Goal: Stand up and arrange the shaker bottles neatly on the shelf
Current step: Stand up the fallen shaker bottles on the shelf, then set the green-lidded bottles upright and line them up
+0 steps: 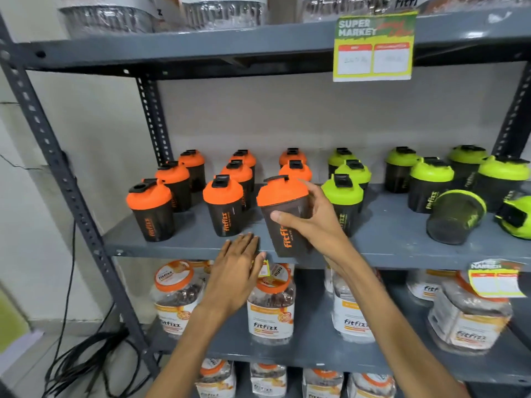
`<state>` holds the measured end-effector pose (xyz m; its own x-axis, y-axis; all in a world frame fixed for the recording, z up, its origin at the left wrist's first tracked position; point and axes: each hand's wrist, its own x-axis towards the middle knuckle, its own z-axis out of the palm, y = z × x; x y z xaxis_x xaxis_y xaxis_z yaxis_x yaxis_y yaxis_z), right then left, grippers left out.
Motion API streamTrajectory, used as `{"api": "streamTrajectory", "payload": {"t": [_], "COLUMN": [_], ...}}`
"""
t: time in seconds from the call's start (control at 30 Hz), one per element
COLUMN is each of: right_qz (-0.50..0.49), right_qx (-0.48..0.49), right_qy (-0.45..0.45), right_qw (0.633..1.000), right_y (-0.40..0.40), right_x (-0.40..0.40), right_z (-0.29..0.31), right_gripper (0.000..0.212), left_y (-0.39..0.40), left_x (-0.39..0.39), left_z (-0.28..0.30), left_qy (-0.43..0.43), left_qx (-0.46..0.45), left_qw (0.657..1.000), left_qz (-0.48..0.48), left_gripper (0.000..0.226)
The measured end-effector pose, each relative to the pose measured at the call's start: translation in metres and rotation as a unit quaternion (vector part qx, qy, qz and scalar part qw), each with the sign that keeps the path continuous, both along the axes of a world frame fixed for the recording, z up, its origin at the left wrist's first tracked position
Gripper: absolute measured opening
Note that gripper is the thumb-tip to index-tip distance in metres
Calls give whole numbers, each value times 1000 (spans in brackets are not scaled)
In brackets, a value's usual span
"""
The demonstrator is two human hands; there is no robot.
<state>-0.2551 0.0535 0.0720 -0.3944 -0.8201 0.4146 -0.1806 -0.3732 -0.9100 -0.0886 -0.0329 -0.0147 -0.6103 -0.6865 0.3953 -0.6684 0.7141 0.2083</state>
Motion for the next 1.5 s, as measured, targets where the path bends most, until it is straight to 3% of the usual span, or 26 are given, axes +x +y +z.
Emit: {"api": "streamTrajectory", "payload": {"t": [0.3, 0.5, 0.6, 0.7, 0.77, 0.9, 1.07, 1.2, 1.33, 1.5], "right_qz": [-48, -14, 18, -12, -26, -105, -269, -362, -396, -340], "right_qx": [41, 50, 74, 112, 118, 80, 25, 49, 137, 278], "right_qy": [-17, -30, -1, 71, 103, 128, 91, 126, 168, 199], "right_qw": [998, 998, 997, 991, 987, 983, 958, 922, 892, 876], "right_y": [-68, -68, -55, -19, 13, 76, 136, 163, 164, 150], "right_x": [-22, -27, -25, -23, -28, -59, -138, -206, -253, -270], "right_z": [-22, -31, -41, -59, -71, -66, -35, -17, -4, 1], "right_gripper": [83, 81, 91, 106, 91, 28, 12, 1, 36, 93], "left_y": [-2, -3, 5, 23, 39, 67, 100, 129, 147, 147], "left_x": [5, 5, 4, -1, -9, -35, -92, -145, -197, -250], "left_z": [-6, -11, -11, -13, -16, -19, -14, -7, -3, 9], "left_qy": [12, 12, 16, 27, 33, 54, 66, 55, 51, 18], "left_qx": [-7, -22, -28, -37, -40, -26, -12, -7, -1, -8], "left_qw": [1000, 1000, 999, 999, 998, 998, 997, 997, 996, 997], "left_qz": [-15, -18, -14, -15, -19, -25, -38, -54, -69, -73], "left_gripper": [57, 58, 57, 53, 53, 56, 58, 58, 50, 45]}}
